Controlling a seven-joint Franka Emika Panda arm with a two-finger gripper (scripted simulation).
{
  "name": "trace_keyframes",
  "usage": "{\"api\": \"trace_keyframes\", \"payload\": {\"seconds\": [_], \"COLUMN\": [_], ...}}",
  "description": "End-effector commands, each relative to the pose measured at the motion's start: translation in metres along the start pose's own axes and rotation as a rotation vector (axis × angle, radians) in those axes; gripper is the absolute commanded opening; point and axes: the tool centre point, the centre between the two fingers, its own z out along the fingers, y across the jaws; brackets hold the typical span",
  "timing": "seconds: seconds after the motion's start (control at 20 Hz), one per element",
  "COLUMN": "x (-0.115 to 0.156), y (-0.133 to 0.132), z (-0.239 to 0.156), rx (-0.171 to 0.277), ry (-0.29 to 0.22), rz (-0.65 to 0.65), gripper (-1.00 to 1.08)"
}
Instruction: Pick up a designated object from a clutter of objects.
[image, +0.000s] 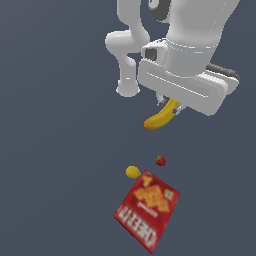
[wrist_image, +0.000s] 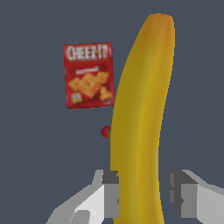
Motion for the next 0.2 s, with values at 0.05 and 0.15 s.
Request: {"api": "trace_keyframes", "payload": {"seconds": [0.05, 0.15], "x": [0.0011, 0.0008], "y": [-0.0005, -0.0008], "z": [-0.0025, -0.0015], "rx": [0.001, 0.001], "ry": [0.001, 0.001], "rz": [-0.001, -0.001], "gripper": [-1.0, -1.0]}}
